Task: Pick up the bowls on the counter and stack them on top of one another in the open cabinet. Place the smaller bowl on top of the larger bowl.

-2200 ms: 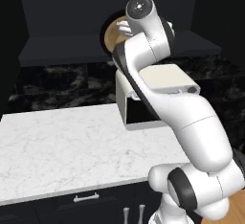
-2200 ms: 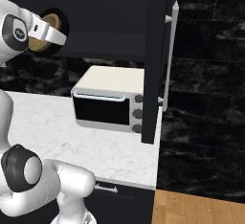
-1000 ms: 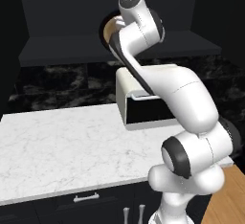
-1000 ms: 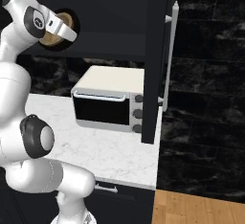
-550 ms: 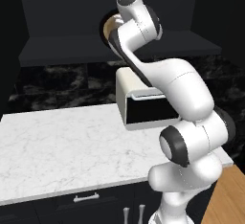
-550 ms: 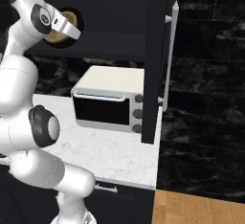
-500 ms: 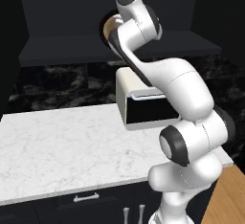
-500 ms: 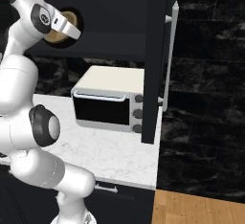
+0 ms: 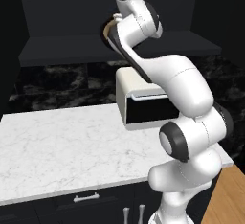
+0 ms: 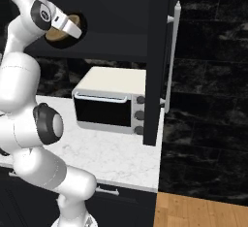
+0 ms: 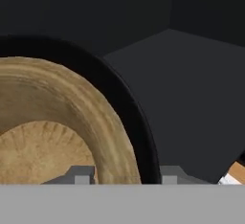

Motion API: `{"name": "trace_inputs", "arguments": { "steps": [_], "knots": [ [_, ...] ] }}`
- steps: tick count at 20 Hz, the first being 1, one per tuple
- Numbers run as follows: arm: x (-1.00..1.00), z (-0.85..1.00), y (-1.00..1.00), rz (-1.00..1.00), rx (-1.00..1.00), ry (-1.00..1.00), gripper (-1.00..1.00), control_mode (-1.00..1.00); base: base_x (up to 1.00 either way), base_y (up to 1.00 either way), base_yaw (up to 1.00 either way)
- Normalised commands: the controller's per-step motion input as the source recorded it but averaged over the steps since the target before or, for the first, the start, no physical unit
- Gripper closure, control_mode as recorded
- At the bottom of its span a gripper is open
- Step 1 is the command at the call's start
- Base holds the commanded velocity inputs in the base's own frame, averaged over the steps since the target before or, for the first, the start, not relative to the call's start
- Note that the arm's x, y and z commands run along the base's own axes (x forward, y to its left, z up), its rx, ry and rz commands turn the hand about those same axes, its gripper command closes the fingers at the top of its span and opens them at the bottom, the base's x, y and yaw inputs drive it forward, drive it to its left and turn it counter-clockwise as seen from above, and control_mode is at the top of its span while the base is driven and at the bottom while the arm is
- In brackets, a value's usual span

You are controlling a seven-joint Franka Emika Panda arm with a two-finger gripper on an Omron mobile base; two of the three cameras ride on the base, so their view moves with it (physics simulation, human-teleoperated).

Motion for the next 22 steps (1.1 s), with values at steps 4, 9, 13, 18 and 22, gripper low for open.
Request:
{"name": "trace_inputs", "arguments": {
  "steps": [4, 9, 13, 18, 22],
  "knots": [
    [0.00, 0.00, 0.00, 0.00, 0.00, 0.04, -1.00, -1.00, 0.00, 0.00, 0.00],
    [-0.07, 0.03, 0.00, 0.00, 0.00, 0.02, -1.00, -1.00, 0.00, 0.00, 0.00],
    [-0.89, 0.13, 0.00, 0.03, 0.00, -0.05, -1.00, -1.00, 0.00, 0.00, 0.00],
    [-1.00, 0.01, 0.00, 0.09, -0.02, -0.08, -1.00, -1.00, 0.00, 0.00, 0.00],
    [-1.00, -0.06, -0.03, 0.12, -0.04, -0.05, -1.00, -1.00, 0.00, 0.00, 0.00]
  ]
}}
